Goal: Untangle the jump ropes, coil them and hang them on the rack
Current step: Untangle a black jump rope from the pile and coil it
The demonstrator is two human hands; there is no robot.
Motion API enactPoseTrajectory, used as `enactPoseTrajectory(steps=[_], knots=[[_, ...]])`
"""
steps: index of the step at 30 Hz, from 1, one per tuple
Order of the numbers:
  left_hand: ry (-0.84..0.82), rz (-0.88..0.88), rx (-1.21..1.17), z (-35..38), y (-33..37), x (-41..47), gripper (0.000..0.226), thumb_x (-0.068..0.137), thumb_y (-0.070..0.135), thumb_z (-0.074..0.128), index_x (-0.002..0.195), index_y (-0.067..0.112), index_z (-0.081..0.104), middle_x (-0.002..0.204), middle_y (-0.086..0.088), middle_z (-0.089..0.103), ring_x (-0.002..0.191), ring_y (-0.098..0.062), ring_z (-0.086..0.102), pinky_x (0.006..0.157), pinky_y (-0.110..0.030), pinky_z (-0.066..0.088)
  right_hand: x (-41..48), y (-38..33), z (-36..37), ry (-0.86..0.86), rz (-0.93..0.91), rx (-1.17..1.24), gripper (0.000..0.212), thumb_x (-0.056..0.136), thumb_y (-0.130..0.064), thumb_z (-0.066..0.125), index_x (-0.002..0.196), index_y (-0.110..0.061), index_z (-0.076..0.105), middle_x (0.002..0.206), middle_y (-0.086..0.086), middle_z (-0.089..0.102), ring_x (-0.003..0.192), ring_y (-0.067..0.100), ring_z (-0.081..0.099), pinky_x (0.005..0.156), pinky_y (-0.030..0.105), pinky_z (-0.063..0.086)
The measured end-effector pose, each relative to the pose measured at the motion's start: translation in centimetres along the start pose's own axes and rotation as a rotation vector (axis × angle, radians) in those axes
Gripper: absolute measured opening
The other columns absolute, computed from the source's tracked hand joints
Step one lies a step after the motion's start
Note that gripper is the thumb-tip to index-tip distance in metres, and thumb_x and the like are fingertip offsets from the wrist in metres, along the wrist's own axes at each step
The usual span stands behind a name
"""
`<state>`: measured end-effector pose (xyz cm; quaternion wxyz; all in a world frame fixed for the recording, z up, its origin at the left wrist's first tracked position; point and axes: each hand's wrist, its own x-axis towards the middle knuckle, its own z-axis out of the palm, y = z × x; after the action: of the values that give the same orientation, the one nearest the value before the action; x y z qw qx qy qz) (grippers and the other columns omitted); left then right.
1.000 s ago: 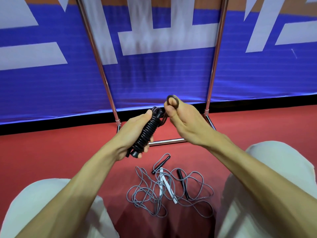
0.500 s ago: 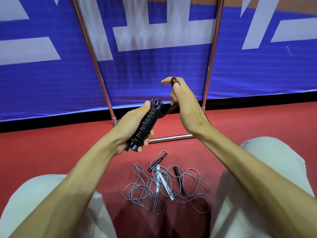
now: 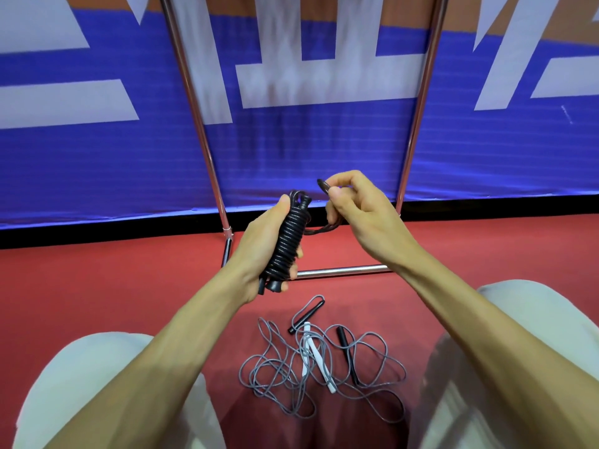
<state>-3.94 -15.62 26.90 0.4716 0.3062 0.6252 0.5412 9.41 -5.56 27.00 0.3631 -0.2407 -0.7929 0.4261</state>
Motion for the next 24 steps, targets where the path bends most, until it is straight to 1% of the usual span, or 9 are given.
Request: enactPoseTrajectory(steps=[3, 6, 9, 11, 14, 17, 20, 22, 24], knots=[[0.028, 0.045, 0.083, 0.0, -0.2, 0.1, 0.05, 0.095, 0.063, 0.038, 0.101, 0.018, 0.058, 0.06, -0.006, 0.059, 0.04, -0.023, 0.052, 0.043, -0.027, 0.041, 0.1, -0.2, 0.2, 0.032, 0.041, 0.12, 0.01, 0.095, -0.021, 0.056, 0.101, -0.016, 0.061, 0.076, -0.001, 0.07, 0.07, 0.012, 0.062, 0.078, 0.035, 0.051], [0.048, 0.096, 0.15, 0.0, -0.5, 0.2, 0.039, 0.095, 0.061, 0.043, 0.093, 0.025, 0.057, 0.064, -0.007, 0.06, 0.042, -0.023, 0.053, 0.044, -0.028, 0.041, 0.2, -0.4, 0.3, 0.12, 0.065, 0.137, 0.008, 0.085, -0.012, 0.07, 0.092, -0.011, 0.069, 0.079, 0.009, 0.072, 0.065, 0.014, 0.064, 0.075, 0.032, 0.055], [0.074, 0.149, 0.172, 0.0, -0.5, 0.1, 0.031, 0.094, 0.057, 0.048, 0.082, 0.03, 0.057, 0.067, -0.008, 0.06, 0.043, -0.025, 0.054, 0.042, -0.026, 0.04, 0.2, -0.4, 0.4, 0.164, 0.095, 0.064, 0.013, 0.075, -0.016, 0.08, 0.085, -0.012, 0.073, 0.075, 0.006, 0.072, 0.069, 0.019, 0.067, 0.075, 0.032, 0.056], [0.099, 0.177, 0.185, 0.1, -0.6, 0.1, 0.028, 0.094, 0.055, 0.05, 0.086, 0.03, 0.059, 0.068, -0.007, 0.06, 0.044, -0.027, 0.058, 0.04, -0.026, 0.041, 0.2, -0.3, 0.4, 0.178, 0.079, -0.048, 0.014, 0.073, -0.02, 0.081, 0.083, -0.014, 0.074, 0.07, 0.0, 0.07, 0.064, 0.012, 0.064, 0.071, 0.028, 0.055], [0.133, 0.252, 0.239, 0.2, -0.8, 0.1, 0.024, 0.095, 0.049, 0.053, 0.097, 0.027, 0.061, 0.075, 0.005, 0.066, 0.051, -0.029, 0.066, 0.04, -0.029, 0.042, 0.0, -0.2, 0.6, 0.205, 0.001, -0.195, 0.013, 0.075, -0.021, 0.08, 0.085, -0.013, 0.077, 0.068, -0.004, 0.071, 0.059, 0.003, 0.062, 0.065, 0.023, 0.052], [0.193, 0.379, 0.346, 0.3, -0.9, 0.1, 0.01, 0.096, 0.041, 0.056, 0.095, 0.032, 0.061, 0.091, 0.006, 0.069, 0.056, -0.025, 0.07, 0.039, -0.025, 0.04, -0.1, 0.0, 0.8, 0.25, -0.146, -0.303, 0.009, 0.075, -0.016, 0.078, 0.082, -0.011, 0.077, 0.068, -0.001, 0.072, 0.058, 0.009, 0.063, 0.06, 0.026, 0.05], [0.243, 0.481, 0.389, 0.3, -1.1, 0.3, 0.005, 0.095, 0.034, 0.059, 0.1, 0.032, 0.061, 0.082, -0.001, 0.067, 0.051, -0.025, 0.066, 0.043, -0.021, 0.042, -0.1, 0.2, 1.0, 0.317, -0.327, -0.422, 0.009, 0.073, -0.014, 0.076, 0.078, -0.007, 0.076, 0.063, 0.007, 0.069, 0.055, 0.02, 0.063, 0.055, 0.031, 0.046], [0.242, 0.524, 0.396, 0.4, -1.3, 0.3, 0.017, 0.095, 0.032, 0.059, 0.112, 0.036, 0.062, 0.077, -0.003, 0.066, 0.051, -0.025, 0.064, 0.047, -0.024, 0.046, 0.0, 0.5, 1.1, 0.35, -0.426, -0.482, 0.009, 0.072, -0.012, 0.074, 0.076, -0.004, 0.075, 0.061, 0.008, 0.067, 0.052, 0.022, 0.061, 0.053, 0.03, 0.044], [0.222, 0.533, 0.392, 0.5, -1.5, 0.4, 0.026, 0.096, 0.031, 0.058, 0.12, 0.042, 0.06, 0.069, 0.002, 0.065, 0.05, -0.022, 0.061, 0.047, -0.026, 0.047, 0.1, 0.9, 1.2, 0.363, -0.48, -0.526, 0.009, 0.074, -0.012, 0.072, 0.075, -0.003, 0.073, 0.061, 0.007, 0.064, 0.051, 0.022, 0.059, 0.051, 0.032, 0.045]])
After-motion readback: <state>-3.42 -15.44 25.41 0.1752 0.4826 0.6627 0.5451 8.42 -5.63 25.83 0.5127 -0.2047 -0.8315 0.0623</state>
